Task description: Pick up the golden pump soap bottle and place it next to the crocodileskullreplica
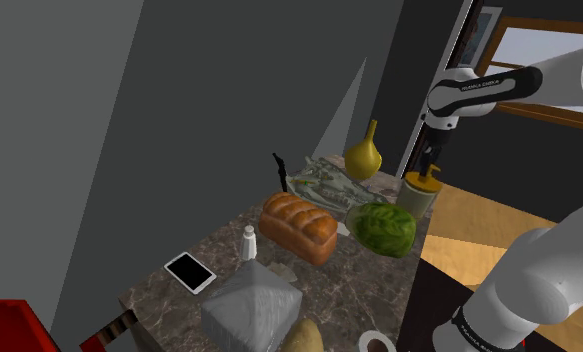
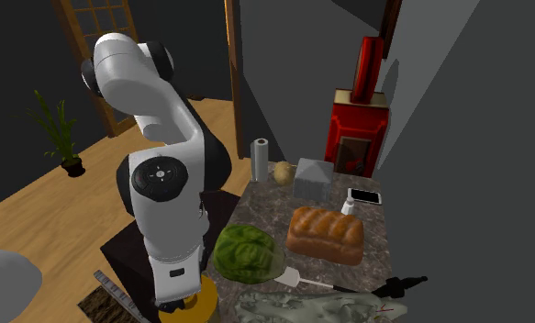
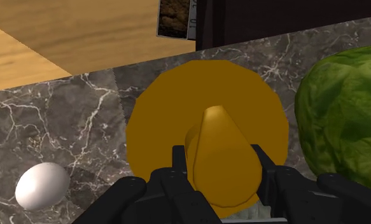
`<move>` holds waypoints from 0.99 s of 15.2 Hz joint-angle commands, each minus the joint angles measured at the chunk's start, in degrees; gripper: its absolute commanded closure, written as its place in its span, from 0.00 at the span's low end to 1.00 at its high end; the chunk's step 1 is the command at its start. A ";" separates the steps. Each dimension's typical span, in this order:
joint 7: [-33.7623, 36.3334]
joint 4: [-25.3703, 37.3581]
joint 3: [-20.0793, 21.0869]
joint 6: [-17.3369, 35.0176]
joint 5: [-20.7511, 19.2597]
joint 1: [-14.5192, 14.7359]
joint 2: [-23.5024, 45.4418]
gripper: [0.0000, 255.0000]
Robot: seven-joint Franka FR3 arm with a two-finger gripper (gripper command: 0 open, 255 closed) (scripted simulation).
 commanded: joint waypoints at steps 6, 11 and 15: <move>-0.31 -4.09 -1.15 6.24 0.35 0.01 2.24 1.00; -0.31 -4.09 -1.15 6.24 0.35 0.01 2.24 1.00; -0.31 -4.10 -1.15 6.24 0.34 0.01 2.24 0.00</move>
